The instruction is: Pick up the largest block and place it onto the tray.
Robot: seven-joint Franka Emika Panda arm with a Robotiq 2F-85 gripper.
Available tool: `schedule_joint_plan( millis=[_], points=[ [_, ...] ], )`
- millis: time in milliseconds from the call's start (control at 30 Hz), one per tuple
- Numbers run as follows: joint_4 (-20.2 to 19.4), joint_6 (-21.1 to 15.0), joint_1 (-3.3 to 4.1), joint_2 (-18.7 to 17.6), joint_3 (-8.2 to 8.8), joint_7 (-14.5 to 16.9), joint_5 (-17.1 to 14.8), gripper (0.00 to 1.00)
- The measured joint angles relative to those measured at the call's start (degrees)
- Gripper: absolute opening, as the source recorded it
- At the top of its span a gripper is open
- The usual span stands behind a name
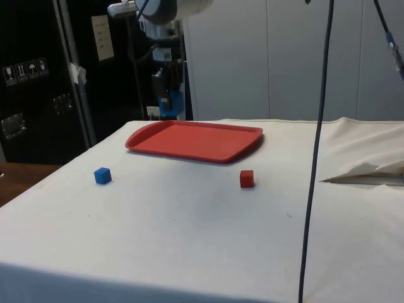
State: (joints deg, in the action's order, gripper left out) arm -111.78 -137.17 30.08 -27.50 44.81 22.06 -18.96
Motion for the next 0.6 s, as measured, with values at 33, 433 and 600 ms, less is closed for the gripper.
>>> schedule_joint_plan(
  millis=[33, 433, 600],
  points=[
    [0.1, 0.0, -0.11, -0.3, 0.29, 0.5, -0.5, 0.0],
    [1.6, 0.1, -1.6, -4.2, 2.81, 8.1, -8.1, 0.0],
    [2.4, 0.7, -2.23, -5.9, 3.67, 11.0, -11.3, 0.0]
  ],
)
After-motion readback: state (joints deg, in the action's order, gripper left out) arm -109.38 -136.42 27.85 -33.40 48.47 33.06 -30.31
